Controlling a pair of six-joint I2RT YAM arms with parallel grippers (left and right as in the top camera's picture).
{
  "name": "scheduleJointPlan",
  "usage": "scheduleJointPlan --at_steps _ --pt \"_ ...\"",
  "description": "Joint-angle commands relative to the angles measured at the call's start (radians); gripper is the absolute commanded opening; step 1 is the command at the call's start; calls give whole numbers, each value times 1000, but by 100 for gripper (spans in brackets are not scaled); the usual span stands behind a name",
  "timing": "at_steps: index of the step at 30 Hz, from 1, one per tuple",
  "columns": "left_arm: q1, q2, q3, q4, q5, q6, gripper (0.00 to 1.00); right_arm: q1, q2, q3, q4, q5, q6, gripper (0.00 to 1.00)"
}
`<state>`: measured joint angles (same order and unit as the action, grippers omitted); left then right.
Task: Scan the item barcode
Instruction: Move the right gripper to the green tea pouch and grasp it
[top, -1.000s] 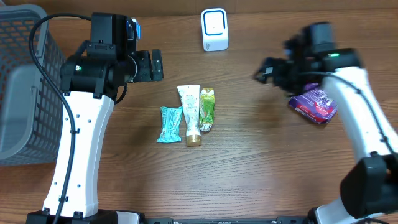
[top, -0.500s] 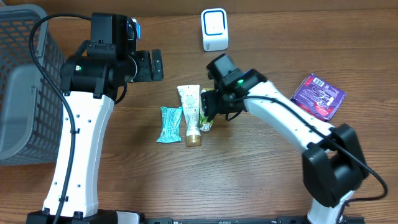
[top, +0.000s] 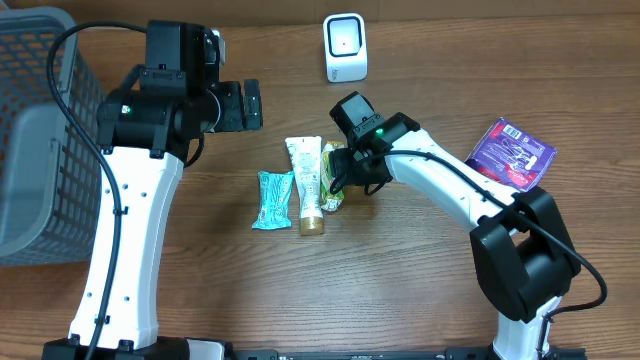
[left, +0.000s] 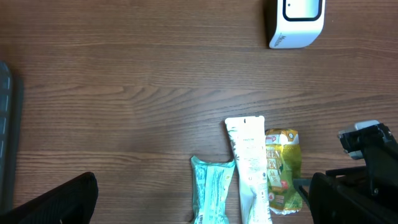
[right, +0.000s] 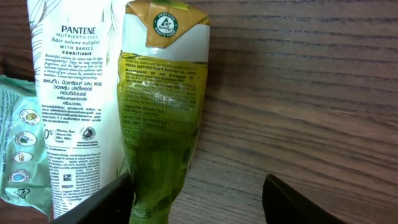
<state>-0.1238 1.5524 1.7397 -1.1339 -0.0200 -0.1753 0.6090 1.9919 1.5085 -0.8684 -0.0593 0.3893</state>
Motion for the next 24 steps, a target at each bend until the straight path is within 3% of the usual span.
scheduleJointPlan --at_steps 1,9,19,24 --pt "0 3 -4 1 -6 22 100 -3 13 -4 -3 15 0 66" --pt "0 3 -4 1 -6 22 100 -48 14 -4 -118 180 5 67" --pt "-1 4 -4 1 -6 22 100 -175 14 -3 -160 184 -35 66" --pt "-1 4 -4 1 -6 22 100 -157 13 44 -170 78 -164 79"
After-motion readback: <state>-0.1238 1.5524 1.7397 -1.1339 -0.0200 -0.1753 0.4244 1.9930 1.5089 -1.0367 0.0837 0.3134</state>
